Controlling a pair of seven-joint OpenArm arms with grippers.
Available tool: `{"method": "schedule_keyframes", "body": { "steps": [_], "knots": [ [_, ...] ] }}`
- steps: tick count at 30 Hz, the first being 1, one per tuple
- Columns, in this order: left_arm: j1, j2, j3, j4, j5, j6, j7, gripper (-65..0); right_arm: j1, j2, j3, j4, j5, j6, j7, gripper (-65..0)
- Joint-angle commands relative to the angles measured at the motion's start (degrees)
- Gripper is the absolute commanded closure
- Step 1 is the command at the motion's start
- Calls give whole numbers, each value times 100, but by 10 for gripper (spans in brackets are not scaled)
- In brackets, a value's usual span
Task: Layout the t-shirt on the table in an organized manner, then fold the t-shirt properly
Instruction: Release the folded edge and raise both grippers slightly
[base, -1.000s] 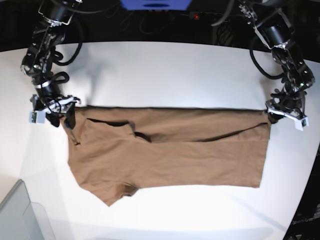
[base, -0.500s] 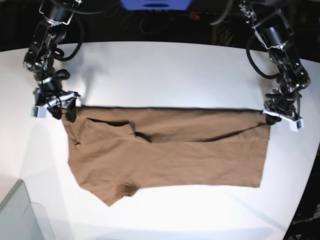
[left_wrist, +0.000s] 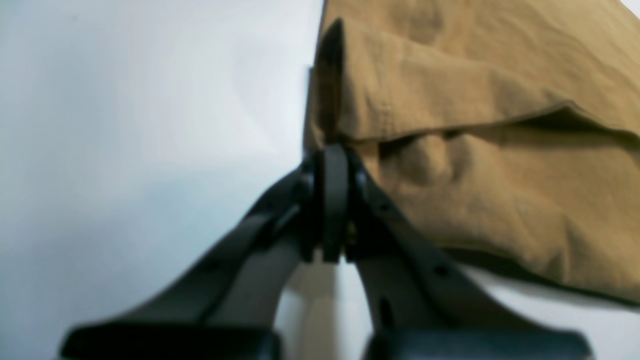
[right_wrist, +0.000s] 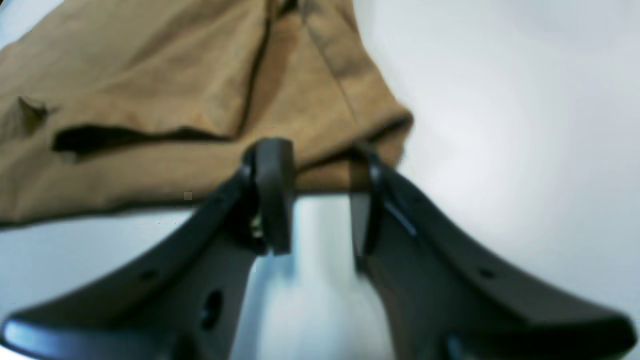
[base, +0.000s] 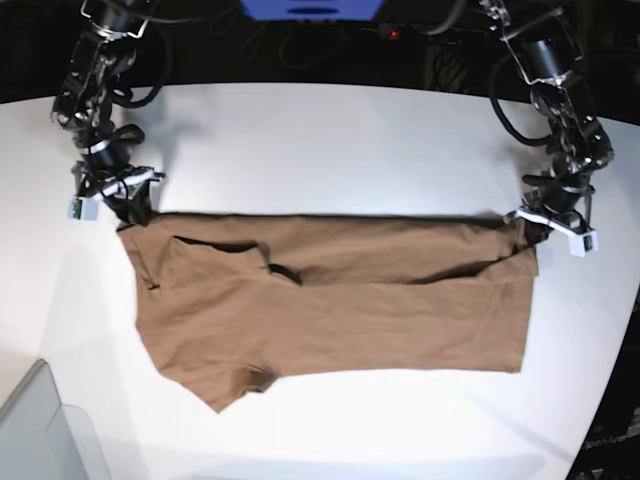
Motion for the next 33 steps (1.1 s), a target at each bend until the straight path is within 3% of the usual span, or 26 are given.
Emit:
{"method": "schedule_keyframes", "body": {
  "steps": [1, 4, 5, 18, 21, 28, 30, 33],
  "knots": [
    [149, -28, 12, -34, 306, 62, 531, -1, 53, 62, 15, 93, 106, 42, 159, -120],
    [237, -2, 12, 204, 306, 62, 583, -1, -97, 71, 24, 120, 106, 51, 159, -10],
    [334, -2, 12, 318, 306, 62, 583, -1, -150, 80, 42, 129, 106, 51, 159, 0],
    [545, -28, 38, 661, 306, 62, 583, -1, -281, 282, 68, 137, 115, 51, 133, -2],
    [536, -28, 47, 661, 306, 62, 583, -1, -229, 326, 68, 137, 115, 51, 124, -85],
    [527, -28, 47, 661, 306, 62, 575, -1, -44, 405, 42, 137, 115, 51, 133, -364],
    [518, -28, 47, 652, 306, 62, 566, -1, 97, 405, 33, 120, 106, 51, 124, -410],
    [510, -28, 47, 652, 306, 62, 548, -1, 237, 405, 24, 111, 106, 51, 124, -422]
  ]
}}
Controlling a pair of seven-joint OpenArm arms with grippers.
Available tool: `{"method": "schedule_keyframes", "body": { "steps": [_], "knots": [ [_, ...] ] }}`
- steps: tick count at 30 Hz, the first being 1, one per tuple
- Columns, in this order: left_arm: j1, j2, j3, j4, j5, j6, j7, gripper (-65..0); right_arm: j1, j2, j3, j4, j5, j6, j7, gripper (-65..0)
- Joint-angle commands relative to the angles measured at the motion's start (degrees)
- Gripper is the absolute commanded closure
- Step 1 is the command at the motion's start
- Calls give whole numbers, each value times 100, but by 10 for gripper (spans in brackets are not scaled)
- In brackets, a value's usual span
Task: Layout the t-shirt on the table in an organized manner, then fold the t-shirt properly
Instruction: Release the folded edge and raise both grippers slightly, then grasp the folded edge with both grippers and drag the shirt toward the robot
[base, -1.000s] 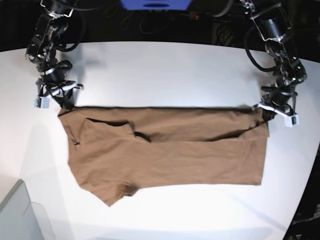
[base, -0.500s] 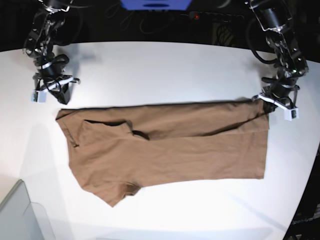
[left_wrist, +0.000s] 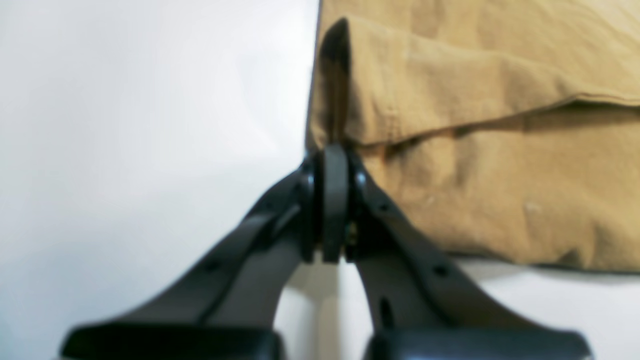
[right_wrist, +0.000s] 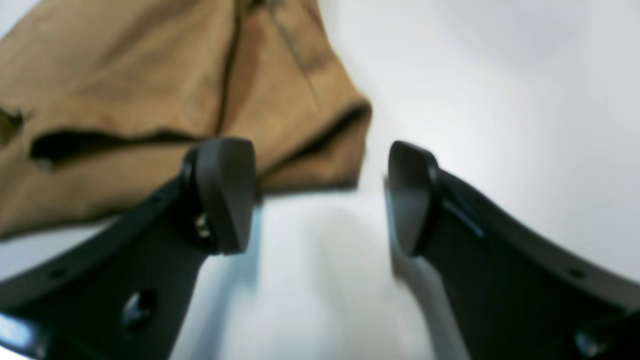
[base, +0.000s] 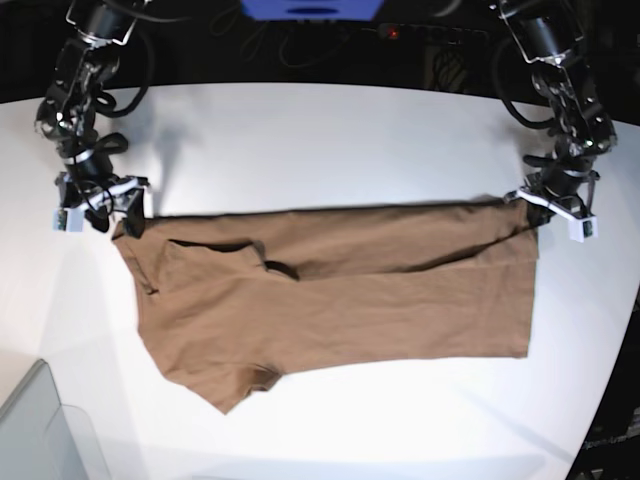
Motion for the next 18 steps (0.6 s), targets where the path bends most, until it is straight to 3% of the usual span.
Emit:
{"method": "schedule_keyframes", "body": {
  "steps": [1, 13, 15, 18],
  "knots": [
    [16, -35, 14, -21, 218, 78, 306, -1, 100, 86, -4, 96, 122, 29, 166, -422],
    [7, -9, 14, -21, 218, 78, 297, -1, 610, 191, -13, -695, 113, 11, 192, -418],
    [7, -9, 14, -21, 227, 78, 297, -1, 610, 191, -13, -704, 113, 11, 192, -385],
    [-55, 0, 14, -21, 227, 78, 297, -1, 575, 191, -13, -713, 113, 11, 174, -285]
  ]
}}
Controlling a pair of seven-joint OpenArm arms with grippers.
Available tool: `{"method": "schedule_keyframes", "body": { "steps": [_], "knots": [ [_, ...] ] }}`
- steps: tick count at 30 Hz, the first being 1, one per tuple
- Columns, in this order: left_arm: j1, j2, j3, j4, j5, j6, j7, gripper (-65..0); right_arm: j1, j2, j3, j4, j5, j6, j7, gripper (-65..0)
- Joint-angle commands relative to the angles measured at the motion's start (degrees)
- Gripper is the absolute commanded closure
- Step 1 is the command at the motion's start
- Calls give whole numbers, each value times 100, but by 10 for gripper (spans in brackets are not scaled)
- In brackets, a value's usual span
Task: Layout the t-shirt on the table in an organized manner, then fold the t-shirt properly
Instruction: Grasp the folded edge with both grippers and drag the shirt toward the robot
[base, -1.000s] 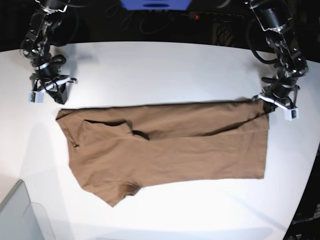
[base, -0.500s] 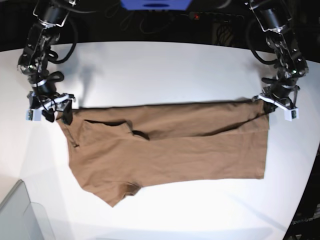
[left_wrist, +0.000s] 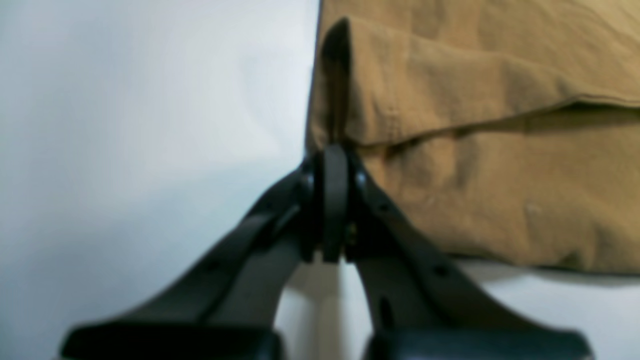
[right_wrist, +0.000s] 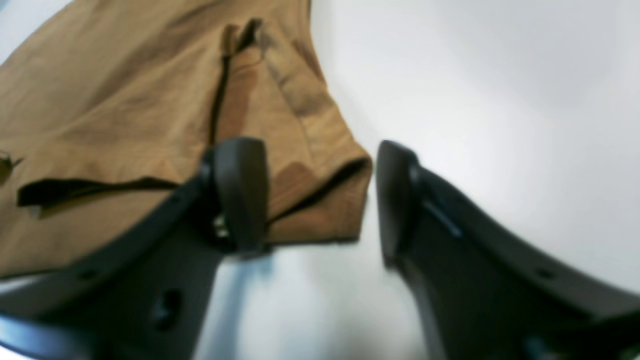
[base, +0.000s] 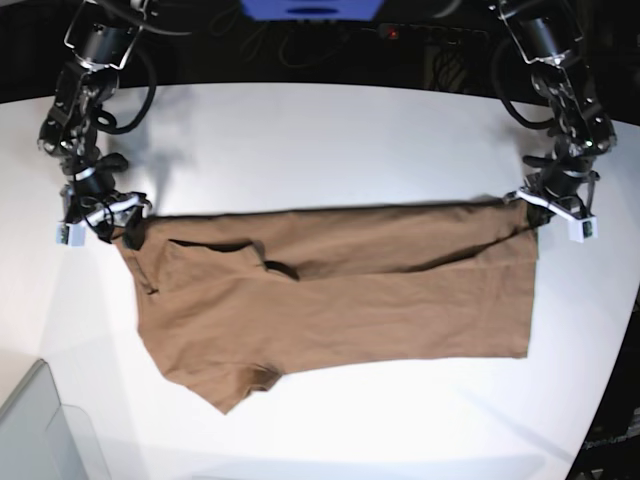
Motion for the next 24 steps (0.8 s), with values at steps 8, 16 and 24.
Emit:
{"method": "schedule_keyframes", "body": {
  "steps": [8, 16, 24],
  "knots": [
    [-92, -46, 14, -392, 188, 75, 295, -1, -159, 53, 11, 102, 102, 33, 124, 0],
    [110, -19, 14, -85, 179, 75, 339, -1, -906, 62, 64, 867, 111, 51, 168, 0],
    [681, -19, 14, 601, 179, 75, 347, -1, -1653, 53, 64, 1808, 111, 60, 168, 0]
  ]
}}
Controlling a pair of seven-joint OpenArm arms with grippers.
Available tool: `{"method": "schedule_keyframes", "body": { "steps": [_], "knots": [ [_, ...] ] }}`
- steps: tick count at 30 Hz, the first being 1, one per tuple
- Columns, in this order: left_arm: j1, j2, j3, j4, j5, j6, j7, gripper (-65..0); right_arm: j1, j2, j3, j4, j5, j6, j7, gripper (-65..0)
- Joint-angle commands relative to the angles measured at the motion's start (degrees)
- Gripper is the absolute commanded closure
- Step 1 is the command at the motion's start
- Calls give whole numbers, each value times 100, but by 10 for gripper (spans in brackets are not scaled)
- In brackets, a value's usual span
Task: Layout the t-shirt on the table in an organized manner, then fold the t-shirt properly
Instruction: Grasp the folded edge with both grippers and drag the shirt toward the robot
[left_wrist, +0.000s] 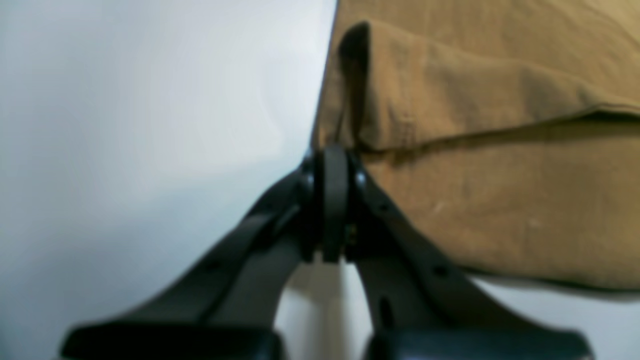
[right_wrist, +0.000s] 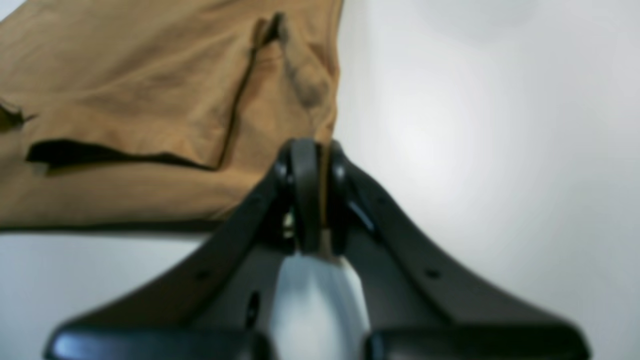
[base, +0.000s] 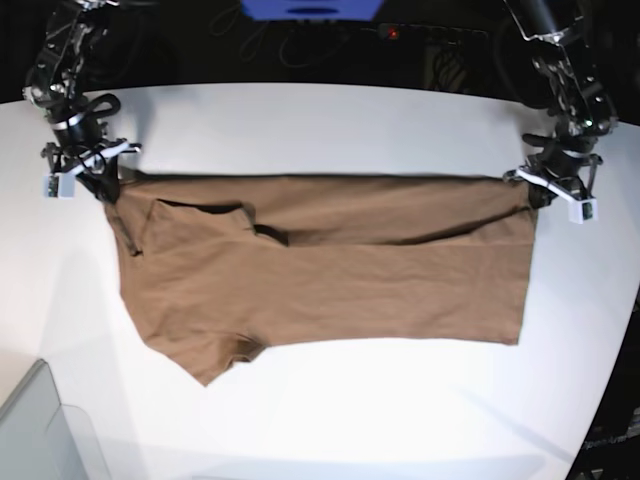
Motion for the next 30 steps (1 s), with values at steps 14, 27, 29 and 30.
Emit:
{"method": "schedule_keyframes", "body": {
  "steps": [14, 27, 29, 30],
  "knots": [
    [1179, -17, -32, 824, 216, 75, 306, -1, -1265, -283, 141, 771, 80, 29, 957, 0],
    [1443, -35, -49, 859, 216, 75, 315, -1, -1669, -626, 475, 771, 80, 29, 1116, 0],
    [1443, -52, -49, 859, 216, 75, 315, -1, -1678, -687, 572, 762, 80, 29, 1107, 0],
    [1443, -52, -49, 859, 216, 75, 315, -1, -1687, -696, 580, 736, 80, 29, 1107, 0]
  ]
}}
